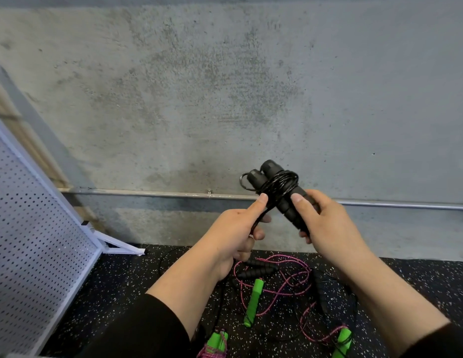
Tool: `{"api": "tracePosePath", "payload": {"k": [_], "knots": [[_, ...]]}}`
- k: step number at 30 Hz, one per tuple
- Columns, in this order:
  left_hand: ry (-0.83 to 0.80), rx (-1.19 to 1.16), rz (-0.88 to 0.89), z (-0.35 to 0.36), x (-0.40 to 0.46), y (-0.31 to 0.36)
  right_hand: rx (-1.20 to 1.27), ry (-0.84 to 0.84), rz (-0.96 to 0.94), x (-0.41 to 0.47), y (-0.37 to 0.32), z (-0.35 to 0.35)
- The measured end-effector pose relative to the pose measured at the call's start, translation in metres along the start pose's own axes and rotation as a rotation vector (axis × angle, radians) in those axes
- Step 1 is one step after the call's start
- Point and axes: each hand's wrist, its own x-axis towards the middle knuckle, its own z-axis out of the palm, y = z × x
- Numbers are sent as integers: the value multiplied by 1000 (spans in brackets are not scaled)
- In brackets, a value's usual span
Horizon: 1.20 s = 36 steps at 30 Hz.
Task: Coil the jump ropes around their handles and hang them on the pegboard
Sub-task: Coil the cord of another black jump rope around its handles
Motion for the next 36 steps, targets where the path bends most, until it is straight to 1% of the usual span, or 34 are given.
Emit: {"api": "tracePosePath", "payload": {"k": [2,5,7,11,13,18,22,26,29,31,34,36], "knots": [[-13,-16,-15,0,-1,0,-120,26,-70,4,4,-3],[-10,-20,-45,1,-2,-2,-350,-43,-125,0,8,-1],[11,-41,-62,2,-2,-4,-423,-85,-171,-6,7,5],[28,-137,-85,2,1,-4,-339,-157,-191,-9,8,12],[18,-162,-83,1,1,-4,-358,-156,-191,-8,8,13],[-29,-230,-91,4,1,-5,-391,-51,-261,-9,4,14],[-83,-262,-99,2,1,-5,-495,11,-346,-9,5,9],[-25,-295,-119,2,2,-6,-531,-40,-382,-9,7,8],[-2,-346,-103,-1,4,-5,-477,-43,-410,-10,3,11],[-21,-367,-86,-3,5,-4,-317,-34,-321,-10,0,10],[-62,-372,-72,-3,4,-2,-26,3,-23,-10,-7,6],[-119,-331,-52,-1,2,-1,220,-83,170,-10,-9,3]]}}
